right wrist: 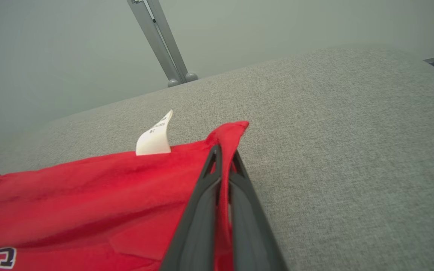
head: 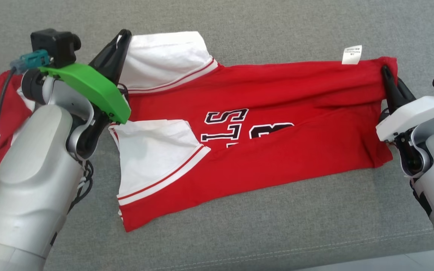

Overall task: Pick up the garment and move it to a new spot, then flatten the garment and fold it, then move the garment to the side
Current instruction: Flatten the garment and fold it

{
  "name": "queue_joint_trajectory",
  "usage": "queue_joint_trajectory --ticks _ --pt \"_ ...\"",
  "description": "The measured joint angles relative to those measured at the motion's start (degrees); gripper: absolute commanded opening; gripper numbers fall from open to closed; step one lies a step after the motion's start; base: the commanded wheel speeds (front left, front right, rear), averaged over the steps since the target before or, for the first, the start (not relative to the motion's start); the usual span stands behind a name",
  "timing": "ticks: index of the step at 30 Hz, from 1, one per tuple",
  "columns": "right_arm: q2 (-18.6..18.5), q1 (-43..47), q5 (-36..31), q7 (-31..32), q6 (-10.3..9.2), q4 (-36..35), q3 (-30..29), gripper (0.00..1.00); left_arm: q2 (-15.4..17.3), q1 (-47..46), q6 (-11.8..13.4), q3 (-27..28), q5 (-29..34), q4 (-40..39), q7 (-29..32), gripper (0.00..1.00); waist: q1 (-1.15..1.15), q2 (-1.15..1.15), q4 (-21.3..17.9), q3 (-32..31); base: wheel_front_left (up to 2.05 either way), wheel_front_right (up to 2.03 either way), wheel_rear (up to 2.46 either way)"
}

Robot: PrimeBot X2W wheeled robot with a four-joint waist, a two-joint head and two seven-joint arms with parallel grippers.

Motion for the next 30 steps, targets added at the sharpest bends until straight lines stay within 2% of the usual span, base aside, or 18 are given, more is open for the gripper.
queue_joint_trajectory --ticks 7,17,21,24,26,30 --pt "-0.2 2.9 0.0 -0.3 0.78 0.9 0.0 0.0 1.0 6.9 0.0 -1.9 -2.5 -3.0 0.1 0.0 0.0 0.0 1.7 -3.5 0.0 0.0 0.0" --pt "-1.9 5.3 -0.3 -0.5 0.81 0.8 0.0 0.0 2.6 13.2 -0.1 -2.0 -4.9 -6.7 0.1 0.0 0.0 0.0 3.9 -5.7 0.0 0.0 0.0" --pt "-2.0 6.0 -0.7 -0.6 1.31 0.5 0.4 0.07 3.3 15.4 -0.1 -2.0 -6.0 -8.1 -0.3 0.0 0.0 0.0 4.2 -6.1 0.0 0.0 0.0" --pt "-2.4 6.6 -1.4 -0.6 1.31 0.0 0.4 0.07 3.6 16.9 -0.1 -2.3 -6.8 -9.2 -0.3 0.0 0.0 0.0 4.2 -6.2 0.0 0.0 0.0" --pt "-3.4 6.6 -2.9 -0.6 1.31 -1.1 0.7 0.02 3.9 17.8 -0.1 -2.5 -7.1 -9.7 -0.3 0.0 0.0 0.0 4.2 -6.2 0.0 0.0 0.0" --pt "-5.8 6.7 -7.1 -0.7 1.32 -3.4 3.4 0.0 4.2 19.4 -0.1 -3.1 -7.2 -10.9 -0.3 0.0 0.0 0.0 4.4 -6.2 0.0 0.0 0.0"
